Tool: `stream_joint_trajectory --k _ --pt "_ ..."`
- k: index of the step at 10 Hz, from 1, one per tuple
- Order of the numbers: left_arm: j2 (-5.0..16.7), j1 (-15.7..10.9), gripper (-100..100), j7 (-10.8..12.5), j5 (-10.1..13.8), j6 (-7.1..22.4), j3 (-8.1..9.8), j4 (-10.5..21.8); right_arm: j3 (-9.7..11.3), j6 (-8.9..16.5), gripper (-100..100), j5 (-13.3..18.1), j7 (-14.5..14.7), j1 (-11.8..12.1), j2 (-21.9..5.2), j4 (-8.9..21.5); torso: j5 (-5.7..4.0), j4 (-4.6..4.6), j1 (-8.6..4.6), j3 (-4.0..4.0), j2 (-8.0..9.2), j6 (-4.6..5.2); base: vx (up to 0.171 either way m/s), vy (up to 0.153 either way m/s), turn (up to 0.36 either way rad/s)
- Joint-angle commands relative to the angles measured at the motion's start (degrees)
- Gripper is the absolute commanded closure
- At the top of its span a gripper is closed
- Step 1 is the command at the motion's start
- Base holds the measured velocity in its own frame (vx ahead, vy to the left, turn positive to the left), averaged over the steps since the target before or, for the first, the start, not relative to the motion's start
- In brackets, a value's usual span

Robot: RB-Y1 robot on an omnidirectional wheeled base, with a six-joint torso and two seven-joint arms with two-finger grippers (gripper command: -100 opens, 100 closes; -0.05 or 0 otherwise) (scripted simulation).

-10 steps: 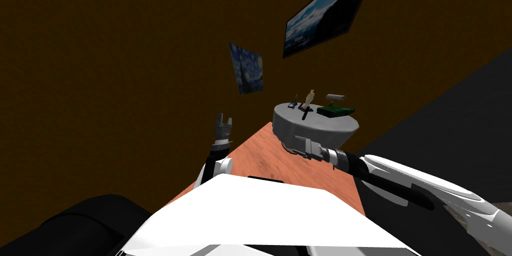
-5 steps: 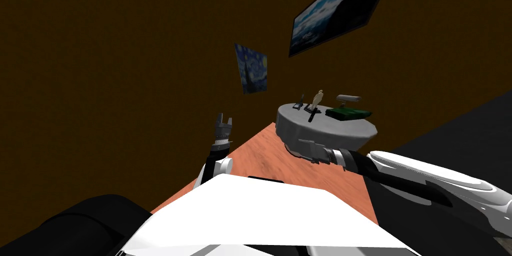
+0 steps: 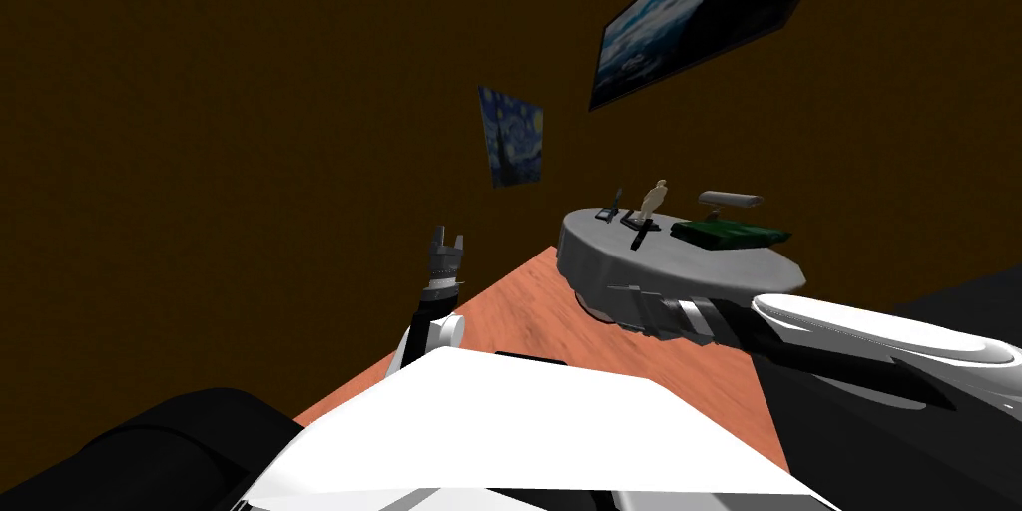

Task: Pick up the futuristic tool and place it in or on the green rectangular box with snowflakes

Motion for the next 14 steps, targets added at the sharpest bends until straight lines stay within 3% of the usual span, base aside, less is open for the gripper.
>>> stream_joint_trajectory --k 1,3,4,5,6,7,8,9,10,11,12,13,14 --pt "0.0 0.0 0 0.0 0.0 0.0 0.0 0.0 2.18 -1.19 -100 2.04 2.38 -1.2 -2.86 2.42 0.0 0.0 0.0 0.0 0.0 0.0 0.065 0.007 0.189" --pt "0.0 0.0 0 0.0 0.0 0.0 0.0 0.0 2.18 -1.19 -100 2.04 2.38 -1.2 -5.29 2.42 -0.01 -0.01 -0.02 -0.03 -0.05 0.01 0.045 -0.001 0.044" --pt "0.0 0.0 0 0.0 0.0 0.0 0.0 0.0 4.08 -2.01 -100 3.77 4.37 -2.14 -7.58 4.28 -0.01 0.01 -0.02 0.03 0.05 0.03 0.055 0.01 0.191" --pt "0.0 0.0 0 0.0 0.0 0.0 0.0 0.0 4.08 -2.01 -100 3.77 4.37 -2.14 -9.0 4.28 0.0 -0.01 0.01 -0.01 -0.03 -0.03 0.069 -0.003 0.102" --pt "0.0 0.01 0 0.0 0.0 0.0 0.0 0.0 5.97 -2.8 -100 5.46 6.24 -3.08 -10.86 6.12 -0.01 -0.01 -0.01 -0.03 -0.05 0.03 0.093 -0.015 0.148" --pt "0.0 0.0 0 0.0 0.0 0.0 0.0 0.0 5.97 -2.8 -100 5.46 6.24 -3.08 -12.54 6.12 -0.01 -0.03 -0.05 -0.08 -0.14 0.0 0.088 -0.012 0.077" --pt "0.0 0.01 0 0.0 0.0 0.0 0.0 0.0 7.84 -3.57 -100 7.1 7.99 -4.0 -14.4 7.92 -0.03 -0.04 -0.06 -0.09 -0.15 0.02 0.11 -0.001 0.147" --pt "0.0 0.01 0 0.0 0.0 0.0 0.0 0.0 7.84 -3.57 -100 7.1 7.99 -4.0 -15.93 7.92 -0.01 -0.05 -0.02 -0.13 -0.22 -0.01 0.093 -0.011 0.081" --pt "0.0 0.01 0 0.0 0.0 0.0 0.0 0.0 9.69 -4.29 -100 8.66 9.62 -4.87 -18.13 9.67 -0.02 -0.05 -0.03 -0.11 -0.18 0.02 0.106 -0.04 0.113" --pt "0.0 0.01 0 0.0 0.0 0.0 0.0 0.0 9.69 -4.29 -100 8.66 9.62 -4.87 -19.17 9.67 -0.04 -0.05 -0.12 -0.13 -0.22 0.0 0.089 -0.036 0.08" --pt "0.0 0.01 0 0.0 0.0 0.0 0.01 0.0 11.49 -4.97 -100 10.16 10.95 -5.7 -20.86 11.36 -0.05 -0.05 -0.12 -0.1 -0.17 0.03 0.123 -0.035 0.13" --pt "0.0 0.01 0 0.0 0.0 0.0 0.0 0.0 11.49 -4.97 -100 10.16 11.13 -5.7 -22.14 11.36 -0.05 -0.06 -0.13 -0.15 -0.26 0.01 0.11 -0.028 0.072" --pt "0.0 0.01 0 0.0 0.0 0.0 0.01 0.0 13.24 -5.59 -100 11.57 12.53 -6.45 -24.89 12.96 -0.03 -0.06 -0.08 -0.14 -0.23 0.03 0.115 -0.027 0.117"
